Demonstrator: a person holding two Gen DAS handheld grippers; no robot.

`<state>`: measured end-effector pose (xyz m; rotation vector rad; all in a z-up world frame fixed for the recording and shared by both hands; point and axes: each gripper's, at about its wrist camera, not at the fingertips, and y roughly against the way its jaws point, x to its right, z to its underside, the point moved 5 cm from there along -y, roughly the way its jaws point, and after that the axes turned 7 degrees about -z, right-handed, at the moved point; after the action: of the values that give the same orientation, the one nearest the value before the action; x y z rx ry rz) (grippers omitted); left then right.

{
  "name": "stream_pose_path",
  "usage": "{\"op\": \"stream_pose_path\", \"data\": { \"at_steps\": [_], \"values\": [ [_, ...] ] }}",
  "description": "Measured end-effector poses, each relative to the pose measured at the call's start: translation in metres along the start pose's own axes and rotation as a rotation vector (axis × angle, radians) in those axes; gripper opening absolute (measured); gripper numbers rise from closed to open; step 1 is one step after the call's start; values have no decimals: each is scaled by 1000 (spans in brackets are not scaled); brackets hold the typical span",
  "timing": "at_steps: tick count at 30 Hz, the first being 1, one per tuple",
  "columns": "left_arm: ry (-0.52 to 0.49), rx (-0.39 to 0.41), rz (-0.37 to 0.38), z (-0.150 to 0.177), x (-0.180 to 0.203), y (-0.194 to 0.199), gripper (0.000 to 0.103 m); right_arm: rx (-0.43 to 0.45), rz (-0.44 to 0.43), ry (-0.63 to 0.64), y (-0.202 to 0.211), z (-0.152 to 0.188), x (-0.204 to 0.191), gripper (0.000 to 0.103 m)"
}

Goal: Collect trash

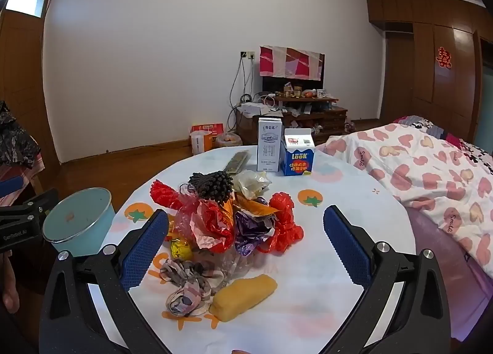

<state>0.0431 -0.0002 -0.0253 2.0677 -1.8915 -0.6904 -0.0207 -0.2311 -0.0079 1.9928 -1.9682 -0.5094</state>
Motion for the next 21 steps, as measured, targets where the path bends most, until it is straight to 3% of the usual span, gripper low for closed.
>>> {"op": "stream_pose_path", "data": {
  "at_steps": [21],
  "values": [
    [23,15,-16,-3,-8,0,97,-5,7,3,-1,-1,3,99]
  ]
}}
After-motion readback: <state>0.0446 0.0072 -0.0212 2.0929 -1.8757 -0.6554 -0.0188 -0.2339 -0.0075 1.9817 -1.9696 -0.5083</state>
